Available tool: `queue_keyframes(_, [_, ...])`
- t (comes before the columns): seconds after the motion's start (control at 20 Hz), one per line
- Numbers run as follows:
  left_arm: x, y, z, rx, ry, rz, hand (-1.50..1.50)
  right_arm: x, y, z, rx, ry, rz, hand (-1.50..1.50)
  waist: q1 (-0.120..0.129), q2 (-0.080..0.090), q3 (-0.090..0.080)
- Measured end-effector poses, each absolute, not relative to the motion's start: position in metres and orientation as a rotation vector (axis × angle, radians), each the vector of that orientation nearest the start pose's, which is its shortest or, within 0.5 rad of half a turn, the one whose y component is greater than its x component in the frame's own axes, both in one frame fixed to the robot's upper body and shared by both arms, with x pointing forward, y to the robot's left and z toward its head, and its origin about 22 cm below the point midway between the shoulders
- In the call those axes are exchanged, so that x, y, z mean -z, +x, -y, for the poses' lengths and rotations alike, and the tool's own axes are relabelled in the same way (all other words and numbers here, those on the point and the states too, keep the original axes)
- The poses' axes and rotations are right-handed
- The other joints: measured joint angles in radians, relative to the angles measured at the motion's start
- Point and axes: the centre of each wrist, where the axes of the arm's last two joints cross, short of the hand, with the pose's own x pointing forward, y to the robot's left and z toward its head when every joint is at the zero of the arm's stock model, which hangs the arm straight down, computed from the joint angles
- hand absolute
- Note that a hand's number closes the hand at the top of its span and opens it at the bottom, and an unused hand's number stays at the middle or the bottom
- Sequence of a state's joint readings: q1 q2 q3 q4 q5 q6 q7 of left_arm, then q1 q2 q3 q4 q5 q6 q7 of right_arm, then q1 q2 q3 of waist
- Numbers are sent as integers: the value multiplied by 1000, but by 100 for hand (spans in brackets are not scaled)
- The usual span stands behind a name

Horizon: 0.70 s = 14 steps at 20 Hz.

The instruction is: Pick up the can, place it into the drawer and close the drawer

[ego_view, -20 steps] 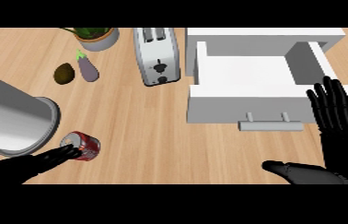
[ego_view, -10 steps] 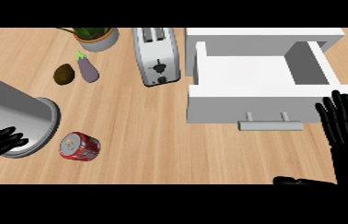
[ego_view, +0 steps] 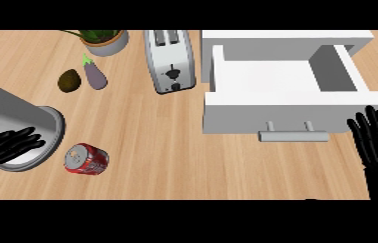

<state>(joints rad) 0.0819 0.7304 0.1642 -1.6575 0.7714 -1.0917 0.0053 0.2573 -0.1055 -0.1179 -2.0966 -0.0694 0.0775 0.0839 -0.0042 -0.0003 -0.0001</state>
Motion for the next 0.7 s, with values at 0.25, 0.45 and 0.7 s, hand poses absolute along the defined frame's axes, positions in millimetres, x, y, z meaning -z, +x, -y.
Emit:
queue_keyframes(0.25, [-98,227,-400,807,-739,1517,-150,-79,165,285,-14,-162,1782,-150,0,0,0])
queue_keyframes(0.45, [-81,232,-395,794,-728,1504,-150,-73,165,290,-25,-167,1782,-150,0,0,-1])
queue_keyframes(0.7, [-67,241,-386,779,-700,1501,-150,-76,167,296,-21,-176,1780,-150,0,0,-1])
